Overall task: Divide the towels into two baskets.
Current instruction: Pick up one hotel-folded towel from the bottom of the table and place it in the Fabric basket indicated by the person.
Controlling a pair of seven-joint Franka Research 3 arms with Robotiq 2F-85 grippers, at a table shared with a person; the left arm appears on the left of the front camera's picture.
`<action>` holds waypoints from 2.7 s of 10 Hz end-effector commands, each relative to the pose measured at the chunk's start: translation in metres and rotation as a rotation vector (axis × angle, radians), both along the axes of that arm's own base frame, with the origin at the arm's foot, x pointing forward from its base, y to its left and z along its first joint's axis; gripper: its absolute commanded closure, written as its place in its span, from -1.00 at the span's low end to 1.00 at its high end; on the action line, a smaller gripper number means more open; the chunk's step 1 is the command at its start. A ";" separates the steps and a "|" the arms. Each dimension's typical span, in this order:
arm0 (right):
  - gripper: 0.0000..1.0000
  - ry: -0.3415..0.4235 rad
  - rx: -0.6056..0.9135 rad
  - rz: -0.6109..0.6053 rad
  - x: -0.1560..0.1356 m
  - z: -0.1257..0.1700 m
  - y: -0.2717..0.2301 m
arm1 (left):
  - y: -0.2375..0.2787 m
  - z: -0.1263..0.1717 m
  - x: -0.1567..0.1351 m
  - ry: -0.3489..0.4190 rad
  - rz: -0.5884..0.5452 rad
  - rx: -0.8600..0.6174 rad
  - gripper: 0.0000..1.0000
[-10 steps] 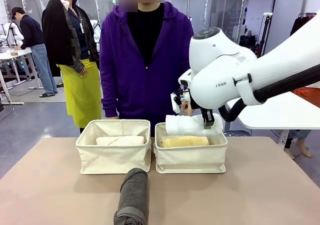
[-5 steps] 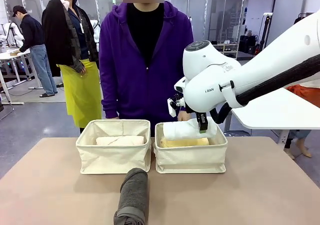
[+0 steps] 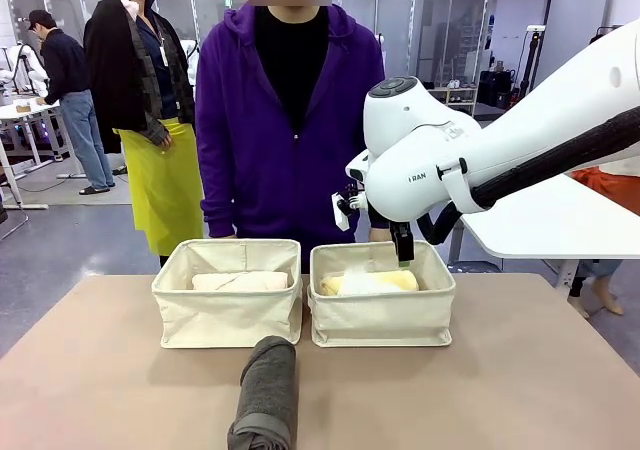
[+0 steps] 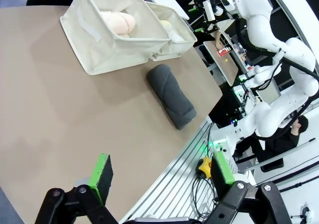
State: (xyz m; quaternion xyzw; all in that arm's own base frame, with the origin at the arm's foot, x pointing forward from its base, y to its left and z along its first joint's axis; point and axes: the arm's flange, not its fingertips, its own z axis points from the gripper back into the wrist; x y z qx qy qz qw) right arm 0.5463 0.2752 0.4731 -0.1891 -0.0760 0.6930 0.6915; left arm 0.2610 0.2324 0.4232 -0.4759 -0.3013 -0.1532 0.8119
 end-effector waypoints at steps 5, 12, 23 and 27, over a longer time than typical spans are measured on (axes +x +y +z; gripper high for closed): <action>-1.00 0.000 0.000 0.000 0.000 0.000 0.000 | 0.002 0.000 -0.002 -0.021 -0.005 -0.017 -1.00; -1.00 0.000 0.000 0.000 0.000 0.000 0.000 | 0.002 0.000 -0.002 -0.021 -0.005 -0.017 -1.00; -1.00 0.539 0.604 -0.401 -0.096 0.067 -0.195 | 0.002 0.000 -0.002 -0.021 -0.005 -0.017 -1.00; -1.00 0.777 1.059 -0.774 -0.128 0.024 -0.383 | 0.002 0.000 -0.002 -0.021 -0.005 -0.017 -1.00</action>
